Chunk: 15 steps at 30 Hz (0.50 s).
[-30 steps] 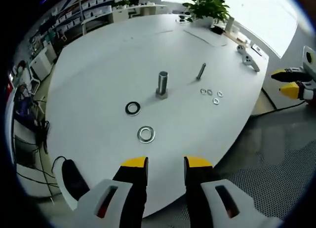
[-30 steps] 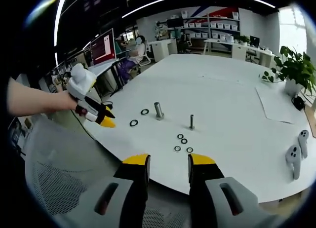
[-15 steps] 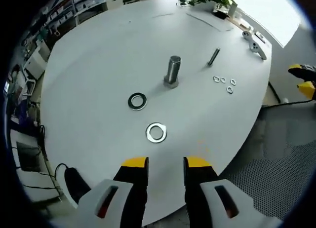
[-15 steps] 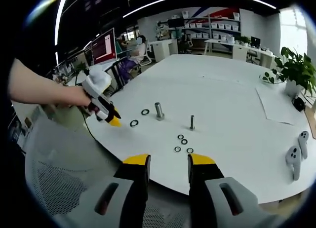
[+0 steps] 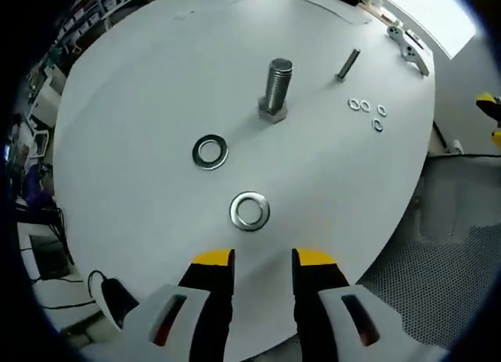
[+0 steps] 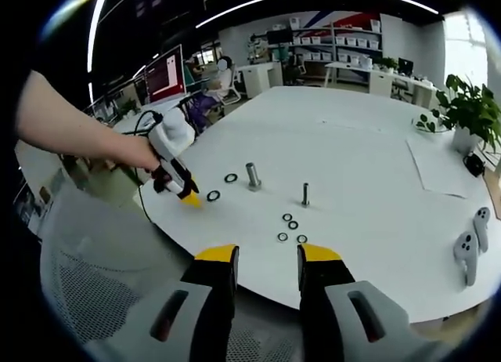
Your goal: Place the washer onto the threaded stud by aligning its center hole with the stud, sliding it down to the base, and recovering from edge contact or off-axis alignment until the washer reaches the visible bottom stop.
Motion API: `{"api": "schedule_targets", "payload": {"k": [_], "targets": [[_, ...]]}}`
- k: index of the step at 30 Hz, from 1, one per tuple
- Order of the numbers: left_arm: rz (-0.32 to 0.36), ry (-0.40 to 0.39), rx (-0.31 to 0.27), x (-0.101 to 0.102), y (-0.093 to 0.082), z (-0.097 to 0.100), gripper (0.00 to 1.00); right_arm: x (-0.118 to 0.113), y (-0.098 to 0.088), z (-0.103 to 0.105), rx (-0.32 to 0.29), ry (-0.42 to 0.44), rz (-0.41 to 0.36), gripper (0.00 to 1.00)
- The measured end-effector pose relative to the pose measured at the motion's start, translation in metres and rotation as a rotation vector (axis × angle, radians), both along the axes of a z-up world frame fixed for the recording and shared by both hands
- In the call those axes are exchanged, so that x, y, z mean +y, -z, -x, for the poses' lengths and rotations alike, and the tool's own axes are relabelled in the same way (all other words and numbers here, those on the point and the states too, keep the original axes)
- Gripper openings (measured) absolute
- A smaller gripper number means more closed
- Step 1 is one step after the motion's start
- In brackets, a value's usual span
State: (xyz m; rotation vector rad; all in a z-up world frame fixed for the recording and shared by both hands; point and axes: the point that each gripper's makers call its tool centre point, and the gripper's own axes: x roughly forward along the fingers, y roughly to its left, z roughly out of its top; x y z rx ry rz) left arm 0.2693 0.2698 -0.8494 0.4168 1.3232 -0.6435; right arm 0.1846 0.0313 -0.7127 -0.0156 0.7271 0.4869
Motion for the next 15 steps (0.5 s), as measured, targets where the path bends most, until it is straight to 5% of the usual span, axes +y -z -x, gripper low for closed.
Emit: {"api": "schedule_targets", "payload": {"k": [7,15], "targets": [[-0.012,0.009,-0.001,-0.008,0.007,-0.011,0.29,0.001,0.001,0.001,-0.001,-0.019,0.022,0.32],[-0.09,0.105,-0.019,-0.009,0.015,-0.02,0.3,0.0,0.001,0.0,-0.009,-0.018,0.028,0.32]]}}
